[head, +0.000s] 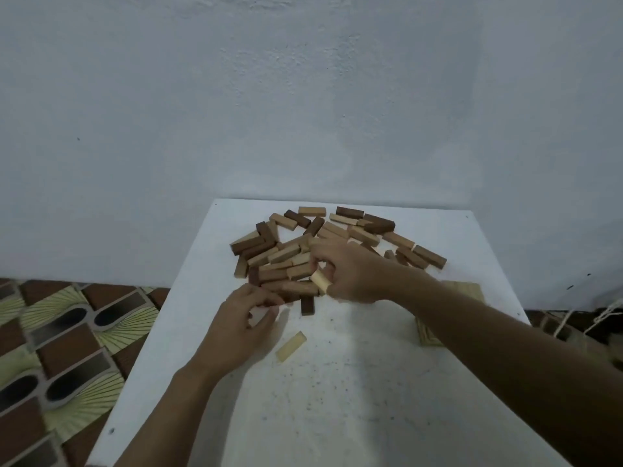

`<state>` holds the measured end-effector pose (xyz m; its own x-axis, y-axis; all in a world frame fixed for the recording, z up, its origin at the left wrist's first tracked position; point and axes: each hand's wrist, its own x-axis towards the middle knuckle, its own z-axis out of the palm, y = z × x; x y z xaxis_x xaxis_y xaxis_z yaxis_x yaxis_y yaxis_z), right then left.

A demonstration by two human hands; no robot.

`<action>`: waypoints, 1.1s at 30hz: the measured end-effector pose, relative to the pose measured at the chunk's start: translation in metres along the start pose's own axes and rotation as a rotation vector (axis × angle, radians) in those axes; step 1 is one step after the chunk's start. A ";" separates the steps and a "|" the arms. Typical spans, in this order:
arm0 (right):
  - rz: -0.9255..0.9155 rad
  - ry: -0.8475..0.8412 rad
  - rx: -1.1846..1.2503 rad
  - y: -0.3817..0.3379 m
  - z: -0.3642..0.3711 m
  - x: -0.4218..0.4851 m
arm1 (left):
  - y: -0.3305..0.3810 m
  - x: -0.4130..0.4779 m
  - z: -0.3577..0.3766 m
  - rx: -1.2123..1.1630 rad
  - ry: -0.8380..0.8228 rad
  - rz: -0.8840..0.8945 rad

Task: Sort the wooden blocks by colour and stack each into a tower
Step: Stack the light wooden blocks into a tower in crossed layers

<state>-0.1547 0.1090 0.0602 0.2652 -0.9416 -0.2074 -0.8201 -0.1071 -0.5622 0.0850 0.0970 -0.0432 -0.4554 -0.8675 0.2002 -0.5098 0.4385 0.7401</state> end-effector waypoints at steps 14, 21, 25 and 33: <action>0.244 0.192 0.321 0.020 0.116 -0.041 | -0.001 -0.051 0.033 0.009 -0.055 -0.114; 0.184 0.155 0.190 0.026 0.115 -0.047 | 0.014 -0.048 0.054 -0.066 -0.033 -0.114; 0.137 0.126 0.060 0.029 0.111 -0.050 | 0.017 -0.044 0.057 -0.056 -0.078 -0.083; 0.194 0.201 0.037 0.040 0.114 -0.049 | 0.020 -0.024 0.046 -0.036 -0.254 -0.071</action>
<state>-0.1427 0.1870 -0.0429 -0.0043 -0.9882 -0.1531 -0.8256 0.0899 -0.5571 0.0515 0.1373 -0.0626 -0.5908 -0.8066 -0.0172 -0.5224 0.3662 0.7701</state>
